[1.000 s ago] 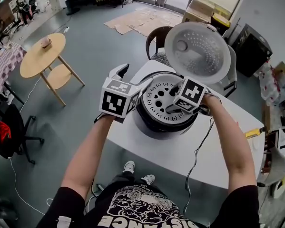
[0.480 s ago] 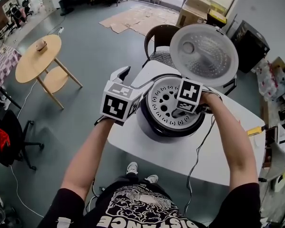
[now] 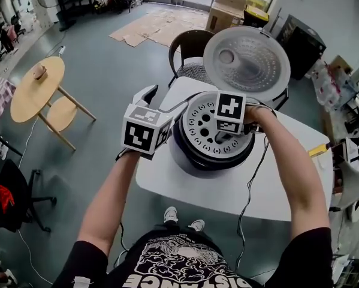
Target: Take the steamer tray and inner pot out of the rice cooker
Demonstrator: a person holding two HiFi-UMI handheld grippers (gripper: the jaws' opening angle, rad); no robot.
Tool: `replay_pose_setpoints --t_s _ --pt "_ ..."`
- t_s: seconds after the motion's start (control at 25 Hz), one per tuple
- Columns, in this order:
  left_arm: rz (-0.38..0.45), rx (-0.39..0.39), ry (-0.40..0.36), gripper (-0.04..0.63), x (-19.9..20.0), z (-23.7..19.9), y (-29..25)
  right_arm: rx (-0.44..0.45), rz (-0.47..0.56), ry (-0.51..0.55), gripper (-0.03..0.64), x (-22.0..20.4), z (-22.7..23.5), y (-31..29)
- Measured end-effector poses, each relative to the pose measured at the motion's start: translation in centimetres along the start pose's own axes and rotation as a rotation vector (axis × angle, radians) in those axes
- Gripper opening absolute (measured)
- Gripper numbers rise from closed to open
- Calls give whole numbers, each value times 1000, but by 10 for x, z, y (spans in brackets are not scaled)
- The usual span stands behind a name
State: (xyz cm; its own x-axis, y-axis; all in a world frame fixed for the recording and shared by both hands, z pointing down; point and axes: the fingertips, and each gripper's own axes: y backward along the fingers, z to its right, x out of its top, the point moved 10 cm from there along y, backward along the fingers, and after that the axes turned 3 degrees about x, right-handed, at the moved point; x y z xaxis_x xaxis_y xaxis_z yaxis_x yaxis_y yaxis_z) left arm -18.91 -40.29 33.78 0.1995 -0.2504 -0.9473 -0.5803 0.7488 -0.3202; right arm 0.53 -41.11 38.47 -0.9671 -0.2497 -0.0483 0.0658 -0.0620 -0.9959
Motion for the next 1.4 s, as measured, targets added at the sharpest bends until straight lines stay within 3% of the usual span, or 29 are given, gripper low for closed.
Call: replay_pose_setpoints --t_s 0.44,1.08,1.4 --pt "96 -122 -44 385 52 21 17 -57 56 -160 313 -20 -36 75" --pt "139 -393 -134 385 95 148 -24 -131 109 -464 313 -163 -96 112" --pt "138 -515 -192 385 92 233 -43 -131 121 -576 313 -236 -133 95"
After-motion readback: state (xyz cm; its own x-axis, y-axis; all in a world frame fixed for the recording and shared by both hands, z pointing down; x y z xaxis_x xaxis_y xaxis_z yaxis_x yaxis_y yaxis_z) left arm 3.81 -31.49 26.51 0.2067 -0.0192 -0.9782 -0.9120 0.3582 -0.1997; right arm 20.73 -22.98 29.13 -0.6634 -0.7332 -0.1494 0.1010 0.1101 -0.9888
